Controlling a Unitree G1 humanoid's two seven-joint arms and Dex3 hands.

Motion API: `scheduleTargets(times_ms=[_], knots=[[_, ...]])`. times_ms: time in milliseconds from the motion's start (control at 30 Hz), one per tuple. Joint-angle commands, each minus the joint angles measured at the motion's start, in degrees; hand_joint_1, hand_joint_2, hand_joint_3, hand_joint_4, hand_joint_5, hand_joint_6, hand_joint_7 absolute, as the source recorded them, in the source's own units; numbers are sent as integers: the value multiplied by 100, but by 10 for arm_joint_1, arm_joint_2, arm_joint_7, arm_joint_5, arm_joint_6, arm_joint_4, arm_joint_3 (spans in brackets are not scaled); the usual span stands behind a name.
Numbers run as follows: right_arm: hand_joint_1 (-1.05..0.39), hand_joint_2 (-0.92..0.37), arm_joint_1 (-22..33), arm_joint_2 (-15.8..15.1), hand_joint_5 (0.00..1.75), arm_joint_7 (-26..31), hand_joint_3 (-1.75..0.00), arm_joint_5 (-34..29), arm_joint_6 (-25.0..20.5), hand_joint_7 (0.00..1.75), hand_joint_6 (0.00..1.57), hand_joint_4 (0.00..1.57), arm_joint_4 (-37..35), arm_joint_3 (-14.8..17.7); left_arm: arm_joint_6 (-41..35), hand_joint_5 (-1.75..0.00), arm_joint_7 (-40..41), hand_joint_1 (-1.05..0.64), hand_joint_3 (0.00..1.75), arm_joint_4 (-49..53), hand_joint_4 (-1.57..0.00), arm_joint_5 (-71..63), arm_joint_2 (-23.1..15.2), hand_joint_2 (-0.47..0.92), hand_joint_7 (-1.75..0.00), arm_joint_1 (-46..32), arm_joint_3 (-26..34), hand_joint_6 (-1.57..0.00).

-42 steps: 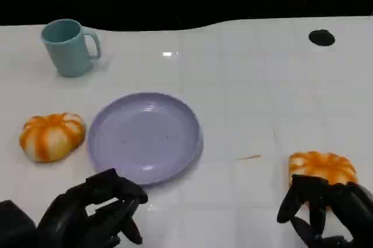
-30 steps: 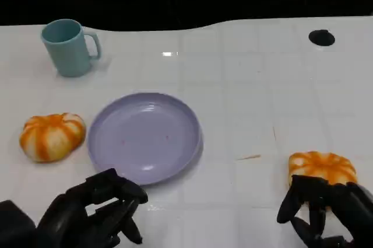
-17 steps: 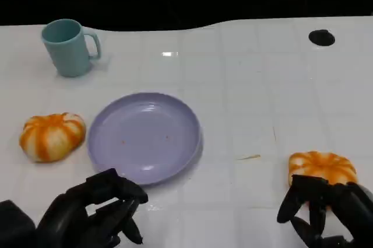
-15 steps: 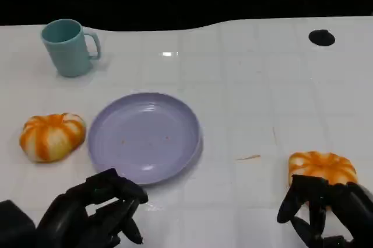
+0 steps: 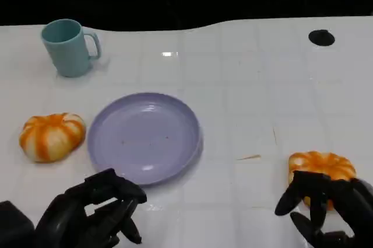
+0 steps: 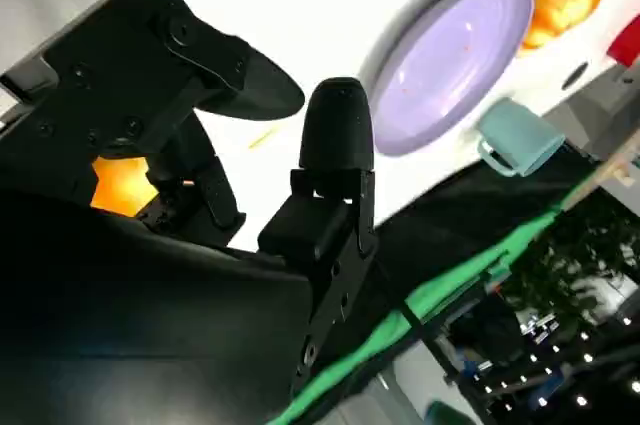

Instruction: Grasp the bread from the table and place it into the plate.

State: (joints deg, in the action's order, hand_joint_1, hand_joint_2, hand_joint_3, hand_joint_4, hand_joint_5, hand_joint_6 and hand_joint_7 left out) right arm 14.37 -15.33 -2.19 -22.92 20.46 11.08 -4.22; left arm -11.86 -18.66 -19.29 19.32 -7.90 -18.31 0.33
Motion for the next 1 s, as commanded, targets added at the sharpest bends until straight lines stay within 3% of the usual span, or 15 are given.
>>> scheduleTargets(times_ms=[33, 167, 300, 400, 700, 1000], knots=[[-21, -36, 5, -7, 131, 19, -100, -46, -25, 85, 68, 62, 41, 16, -1, -163, -1, -44, 41, -3, -69, 1, -7, 92, -119, 1, 7, -72], [-25, -40, 12, -24, 112, 1, -86, -114, -72, 59, 57, 43, 96, 22, -3, -163, 1, -44, 41, -5, -68, -1, -8, 92, -119, 0, 7, -72], [-30, -61, 19, -44, 68, -33, -43, -173, -114, 24, 60, 38, 145, 21, 9, -163, -7, -43, 43, 3, -67, -2, -7, 92, -120, 2, 6, -70], [-32, -71, 21, -55, 51, -61, -18, -209, -141, 9, 58, 33, 176, 20, 6, -164, -4, -43, 42, 2, -67, -2, -7, 92, -121, 3, 6, -70], [-39, -72, 22, -63, 42, -133, -3, -314, -200, 0, 42, 15, 237, 11, -4, -165, 2, -44, 43, -4, -67, -1, -4, 92, -122, 3, 3, -70], [-35, -69, -2, -64, 46, -160, 0, -355, -221, 0, 35, 6, 222, -4, -8, -165, 8, -44, 42, -8, -68, -9, -6, 92, -122, 5, 1, -71]])
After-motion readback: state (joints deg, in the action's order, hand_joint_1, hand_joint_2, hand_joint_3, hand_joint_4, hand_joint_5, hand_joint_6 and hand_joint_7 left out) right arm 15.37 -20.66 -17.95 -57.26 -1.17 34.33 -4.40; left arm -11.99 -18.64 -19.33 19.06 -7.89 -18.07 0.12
